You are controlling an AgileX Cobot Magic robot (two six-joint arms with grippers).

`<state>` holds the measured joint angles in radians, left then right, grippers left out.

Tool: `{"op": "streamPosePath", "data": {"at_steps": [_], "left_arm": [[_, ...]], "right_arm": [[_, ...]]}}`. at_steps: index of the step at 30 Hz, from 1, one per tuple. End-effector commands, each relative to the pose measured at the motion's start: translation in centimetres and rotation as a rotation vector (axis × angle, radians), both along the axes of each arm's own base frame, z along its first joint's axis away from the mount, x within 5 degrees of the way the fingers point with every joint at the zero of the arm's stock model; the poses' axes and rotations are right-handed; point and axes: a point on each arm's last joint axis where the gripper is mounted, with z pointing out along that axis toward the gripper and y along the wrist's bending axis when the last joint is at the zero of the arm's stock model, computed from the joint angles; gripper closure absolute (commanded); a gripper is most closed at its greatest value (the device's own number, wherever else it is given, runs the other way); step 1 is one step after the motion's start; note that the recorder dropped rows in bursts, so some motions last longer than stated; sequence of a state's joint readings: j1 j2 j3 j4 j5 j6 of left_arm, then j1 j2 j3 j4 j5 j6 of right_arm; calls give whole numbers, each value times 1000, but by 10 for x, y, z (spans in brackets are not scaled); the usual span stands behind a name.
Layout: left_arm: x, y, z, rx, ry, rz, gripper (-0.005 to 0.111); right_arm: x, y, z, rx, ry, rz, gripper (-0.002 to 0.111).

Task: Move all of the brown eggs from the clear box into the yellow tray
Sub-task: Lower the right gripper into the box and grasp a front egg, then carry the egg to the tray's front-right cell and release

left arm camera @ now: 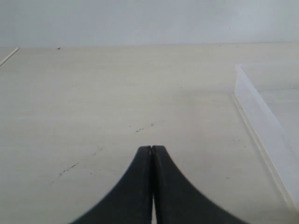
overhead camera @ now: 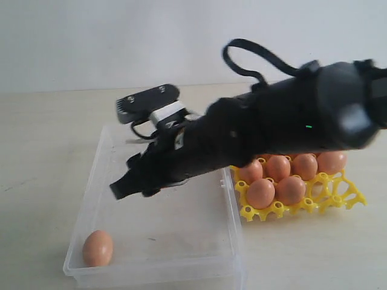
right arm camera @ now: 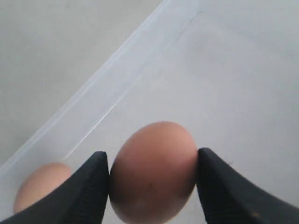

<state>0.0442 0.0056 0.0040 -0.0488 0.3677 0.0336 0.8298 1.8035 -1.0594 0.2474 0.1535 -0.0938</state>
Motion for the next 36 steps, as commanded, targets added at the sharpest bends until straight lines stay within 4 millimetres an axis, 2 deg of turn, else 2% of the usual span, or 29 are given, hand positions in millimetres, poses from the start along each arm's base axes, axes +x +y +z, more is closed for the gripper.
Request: {"op": "streamPosePath", "data": {"at_steps": [1,5,10,17,23,31,34,36], "left_arm": [[0,0,3,-10,-24,-3,107],[0,0,3,-10,-24,-3,107],[0,0,3,-10,-24,-3,107],[0,0,3,-10,-24,-3,107],[0,0,3,-10,-24,-3,107],[0,0,3,-10,-24,-3,107],[0,0,3,-10,-24,-3,107],[0,0,3,-10,-24,-3,107]], "right_arm": [[-3,-48,8,90,-222,-81,108],[-12,-98,3,55,-352,-138,108],[-25,-148,-10,-11,-439,-286,108],[-41,-189,-22,-39,-471,-468,108],[-45,-210,-26,-51,-488,-597,108],[-36,-205,-53,-134,-406,-564,108],[-35,-203,-54,-120,-400,-549,107],[-35,-203,-56,-121,-393,-546,97]]}}
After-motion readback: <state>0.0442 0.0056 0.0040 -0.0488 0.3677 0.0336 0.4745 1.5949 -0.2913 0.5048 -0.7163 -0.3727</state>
